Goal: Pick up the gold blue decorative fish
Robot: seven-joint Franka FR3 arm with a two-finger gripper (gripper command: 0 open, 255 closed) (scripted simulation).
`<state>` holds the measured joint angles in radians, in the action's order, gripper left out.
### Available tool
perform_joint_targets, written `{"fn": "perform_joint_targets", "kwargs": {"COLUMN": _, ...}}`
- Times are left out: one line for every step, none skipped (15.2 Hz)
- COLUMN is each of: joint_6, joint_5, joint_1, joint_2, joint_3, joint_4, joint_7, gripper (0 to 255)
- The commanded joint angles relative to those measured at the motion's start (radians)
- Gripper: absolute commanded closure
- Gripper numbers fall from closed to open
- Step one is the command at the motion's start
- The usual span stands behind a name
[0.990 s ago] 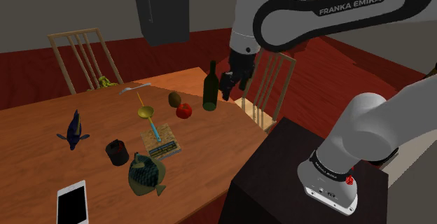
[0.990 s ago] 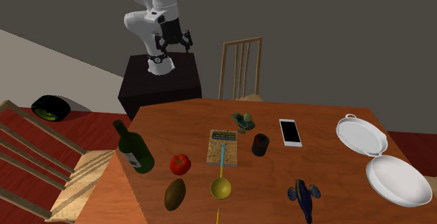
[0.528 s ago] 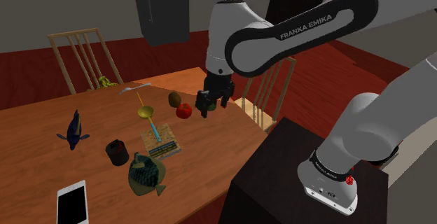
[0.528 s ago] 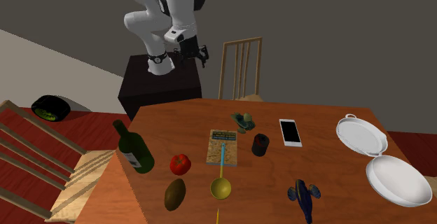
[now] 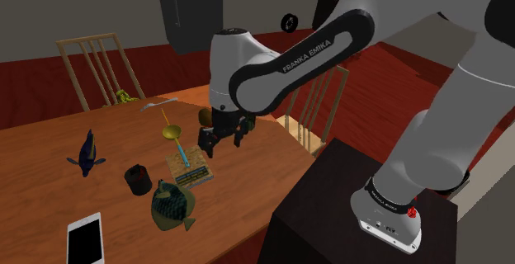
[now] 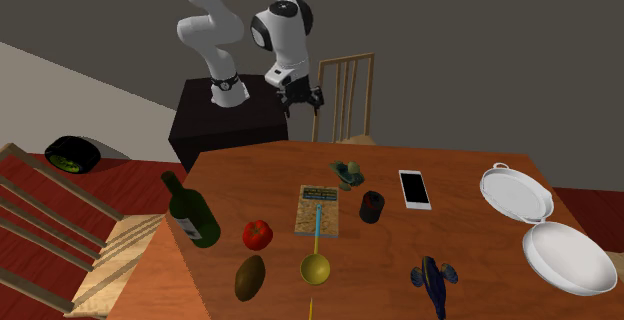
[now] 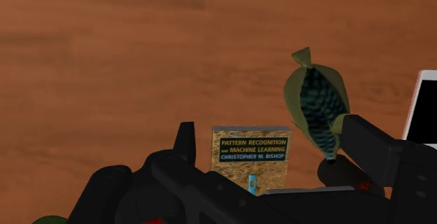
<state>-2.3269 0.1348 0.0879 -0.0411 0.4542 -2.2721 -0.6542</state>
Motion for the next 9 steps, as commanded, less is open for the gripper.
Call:
{"fn": "perform_joint_targets", "kwargs": {"joint_6": -0.039, "joint_5": -0.034, "joint_1": 0.016, "joint_2": -0.088, "joint_3": 0.008, "joint_4": 0.047, "joint_7": -0.066, "gripper": 0}}
{"fn": "perform_joint_targets", "kwargs": {"joint_6": -0.051, "joint_5": -0.051, "joint_1": 0.026, "joint_2": -0.130, "joint_3": 0.008, "joint_4": 0.074, "joint_7": -0.096, "gripper": 0}}
{"fn": "perform_joint_targets", "kwargs": {"joint_6": -0.062, "joint_5": -0.068, "joint_1": 0.038, "joint_2": -0.171, "joint_3": 0.006, "joint_4": 0.103, "joint_7": -0.125, "gripper": 0}}
{"fn": "perform_joint_targets", "kwargs": {"joint_6": -0.071, "joint_5": -0.084, "joint_1": 0.051, "joint_2": -0.211, "joint_3": 0.001, "joint_4": 0.133, "joint_7": -0.152, "gripper": 0}}
{"fn": "perform_joint_targets", "kwargs": {"joint_6": -0.079, "joint_5": -0.100, "joint_1": 0.065, "joint_2": -0.252, "joint_3": -0.003, "joint_4": 0.165, "joint_7": -0.179, "gripper": 0}}
{"fn": "perform_joint_targets", "kwargs": {"joint_6": -0.086, "joint_5": -0.114, "joint_1": 0.080, "joint_2": -0.292, "joint_3": -0.010, "joint_4": 0.198, "joint_7": -0.203, "gripper": 0}}
{"fn": "perform_joint_targets", "kwargs": {"joint_6": -0.091, "joint_5": -0.126, "joint_1": 0.096, "joint_2": -0.332, "joint_3": -0.017, "joint_4": 0.232, "joint_7": -0.227, "gripper": 0}}
{"fn": "perform_joint_targets", "kwargs": {"joint_6": -0.095, "joint_5": -0.138, "joint_1": 0.111, "joint_2": -0.371, "joint_3": -0.024, "joint_4": 0.267, "joint_7": -0.249, "gripper": 0}}
{"fn": "perform_joint_targets", "kwargs": {"joint_6": -0.098, "joint_5": -0.147, "joint_1": 0.128, "joint_2": -0.411, "joint_3": -0.032, "joint_4": 0.304, "joint_7": -0.270, "gripper": 0}}
